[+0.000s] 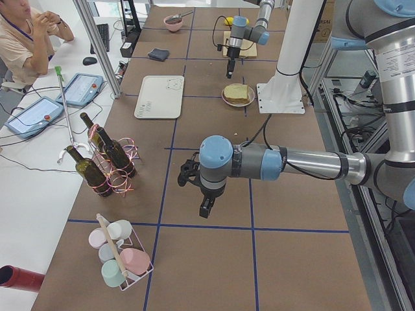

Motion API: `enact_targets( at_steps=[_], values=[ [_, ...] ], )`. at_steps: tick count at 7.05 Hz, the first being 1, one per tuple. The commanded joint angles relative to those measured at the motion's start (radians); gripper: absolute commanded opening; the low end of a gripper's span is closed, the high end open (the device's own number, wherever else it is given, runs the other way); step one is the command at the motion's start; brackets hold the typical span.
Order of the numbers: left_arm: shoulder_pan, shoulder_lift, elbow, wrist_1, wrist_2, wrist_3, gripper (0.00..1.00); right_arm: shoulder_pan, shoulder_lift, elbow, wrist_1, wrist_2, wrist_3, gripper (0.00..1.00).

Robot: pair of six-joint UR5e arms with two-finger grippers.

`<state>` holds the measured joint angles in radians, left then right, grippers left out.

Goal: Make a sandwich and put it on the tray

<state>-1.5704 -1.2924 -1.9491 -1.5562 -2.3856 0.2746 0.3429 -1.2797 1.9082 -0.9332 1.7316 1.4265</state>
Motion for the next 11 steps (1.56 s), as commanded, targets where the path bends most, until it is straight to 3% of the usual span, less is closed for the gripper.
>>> enact_targets(
  at_steps=[1, 2, 3, 5, 6, 7, 9, 10, 11],
  values=[
    [0.006, -0.008, -0.004, -0.062, 0.008, -0.002, 1.0, 0.15, 0.002, 0.101, -0.334, 0.147, -0.136, 1.0],
    [0.006, -0.045, -0.01, -0.109, 0.008, -0.003, 1.0, 0.257, 0.002, 0.118, -0.481, 0.234, -0.272, 1.0],
    [0.006, -0.067, -0.001, -0.201, 0.002, -0.005, 1.0, 0.366, -0.012, 0.112, -0.54, 0.296, -0.458, 1.0],
    [0.0, -0.12, 0.054, -0.527, -0.001, -0.017, 1.0, 0.535, -0.137, 0.118, -0.576, 0.353, -0.759, 1.0],
    [0.006, -0.148, 0.068, -0.55, -0.08, -0.123, 1.0, 0.635, -0.223, 0.124, -0.576, 0.4, -0.905, 1.0],
    [0.024, -0.156, 0.052, -0.571, -0.101, -0.288, 1.0, 0.75, -0.306, 0.12, -0.576, 0.458, -1.075, 1.0],
    [0.175, -0.156, -0.016, -0.655, -0.109, -0.423, 1.0, 0.948, -0.476, 0.103, -0.576, 0.479, -1.326, 1.0],
    [0.284, -0.2, -0.034, -0.67, -0.153, -0.618, 1.0, 1.037, -0.586, 0.097, -0.566, 0.491, -1.34, 1.0],
    [0.402, -0.224, -0.066, -0.673, -0.147, -0.829, 1.0, 1.097, -0.619, 0.068, -0.566, 0.493, -1.397, 1.0]
  ],
)
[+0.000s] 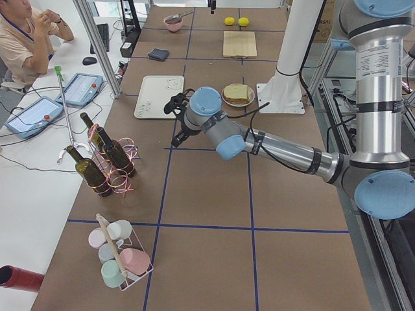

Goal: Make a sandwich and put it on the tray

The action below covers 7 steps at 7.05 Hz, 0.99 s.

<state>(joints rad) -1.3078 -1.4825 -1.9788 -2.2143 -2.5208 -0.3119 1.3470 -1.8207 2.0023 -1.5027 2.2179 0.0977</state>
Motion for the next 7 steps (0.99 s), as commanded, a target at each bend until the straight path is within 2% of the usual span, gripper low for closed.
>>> enact_targets(
  at_steps=[1, 2, 3, 4, 6, 7],
  values=[
    [0.266, -0.039, -0.081, -0.015, 0.101, -0.386, 1.0, 0.14, -0.1, -0.071, 0.007, 0.02, -0.137, 1.0],
    [0.42, -0.039, -0.125, -0.013, 0.273, -0.529, 1.0, 0.19, -0.098, -0.104, 0.007, 0.13, -0.15, 1.0],
    [0.584, -0.047, -0.129, -0.013, 0.43, -0.699, 1.0, 0.216, -0.097, -0.123, 0.012, 0.179, -0.153, 1.0],
    [0.758, -0.108, -0.126, -0.012, 0.596, -0.889, 1.0, 0.222, -0.095, -0.123, 0.01, 0.166, -0.156, 1.0],
    [1.006, -0.188, -0.086, -0.004, 0.835, -1.131, 0.99, 0.225, -0.091, -0.125, 0.01, 0.099, -0.156, 1.0],
    [1.062, -0.261, -0.015, -0.001, 0.915, -1.212, 0.86, 0.225, -0.091, -0.125, 0.01, 0.098, -0.156, 1.0]
  ],
)
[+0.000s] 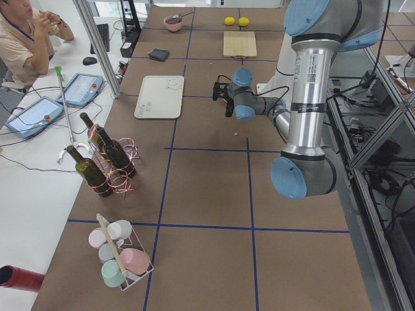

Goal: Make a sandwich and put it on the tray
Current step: 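Reach the left gripper to the white plate rim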

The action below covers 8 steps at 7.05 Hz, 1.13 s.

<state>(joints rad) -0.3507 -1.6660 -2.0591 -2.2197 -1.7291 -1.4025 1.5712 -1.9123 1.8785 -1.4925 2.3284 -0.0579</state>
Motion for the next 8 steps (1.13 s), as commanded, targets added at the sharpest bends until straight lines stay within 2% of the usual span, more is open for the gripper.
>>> enact_targets(
  at_steps=[1, 2, 5, 6, 7, 8],
  values=[
    [0.137, -0.124, 0.132, 0.011, 0.15, -0.166, 0.73, 0.001, -0.001, -0.001, 0.0, -0.012, 0.0, 1.0],
    [0.148, -0.162, 0.163, 0.026, 0.169, -0.177, 0.59, 0.003, -0.002, -0.001, 0.0, -0.012, 0.0, 1.0],
    [0.164, -0.21, 0.226, 0.026, 0.169, -0.179, 0.59, 0.003, 0.001, -0.001, 0.0, -0.014, 0.0, 1.0],
    [0.165, -0.209, 0.228, 0.026, 0.169, -0.179, 0.56, 0.003, 0.001, -0.002, 0.0, -0.014, 0.0, 1.0],
    [0.174, -0.215, 0.228, 0.026, 0.169, -0.179, 0.35, 0.003, 0.002, -0.001, 0.0, -0.014, 0.0, 1.0],
    [0.176, -0.215, 0.228, 0.026, 0.169, -0.178, 0.0, 0.003, 0.002, -0.002, 0.0, -0.014, 0.0, 1.0]
  ],
)
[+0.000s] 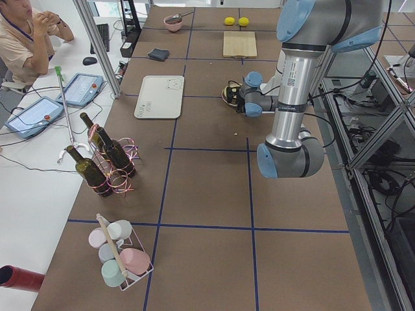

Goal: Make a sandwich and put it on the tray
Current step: 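Reach the left gripper to the white plate rim, then grasp the plate rim with the left gripper and lift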

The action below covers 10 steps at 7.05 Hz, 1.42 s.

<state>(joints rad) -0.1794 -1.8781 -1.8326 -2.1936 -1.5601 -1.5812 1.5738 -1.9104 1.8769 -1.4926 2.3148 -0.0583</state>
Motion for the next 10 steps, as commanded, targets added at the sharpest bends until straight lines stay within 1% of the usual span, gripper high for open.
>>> enact_targets(
  at_steps=[1, 3, 5, 6, 7, 8, 9, 10],
  values=[
    [0.003, -0.003, 0.001, 0.0, 0.0, 0.001, 0.0, 0.0, 0.001, -0.002, 0.0, -0.002, 0.002, 1.0],
    [0.001, -0.003, -0.013, 0.0, -0.003, 0.004, 0.0, 0.0, 0.002, -0.007, 0.0, -0.011, 0.002, 1.0],
    [-0.011, -0.003, -0.088, 0.0, -0.012, 0.01, 0.0, 0.0, 0.004, -0.01, 0.002, -0.014, 0.0, 1.0],
    [-0.065, -0.006, -0.082, 0.0, -0.046, 0.013, 0.0, 0.0, 0.004, -0.013, 0.002, -0.014, 0.0, 1.0],
    [-0.165, -0.048, -0.064, 0.009, -0.139, 0.021, 0.0, 0.0, 0.004, -0.016, 0.002, -0.014, 0.0, 1.0],
    [-0.261, -0.146, 0.006, 0.041, -0.2, 0.074, 0.0, 0.0, 0.004, -0.015, 0.002, -0.014, 0.0, 1.0],
    [-0.343, -0.229, 0.089, 0.043, -0.21, 0.122, 0.0, 0.0, 0.004, -0.013, 0.003, -0.012, 0.0, 1.0],
    [-0.438, -0.313, 0.201, 0.043, -0.266, 0.186, 0.0, 0.0, 0.005, -0.013, 0.003, -0.012, 0.0, 1.0]
  ],
)
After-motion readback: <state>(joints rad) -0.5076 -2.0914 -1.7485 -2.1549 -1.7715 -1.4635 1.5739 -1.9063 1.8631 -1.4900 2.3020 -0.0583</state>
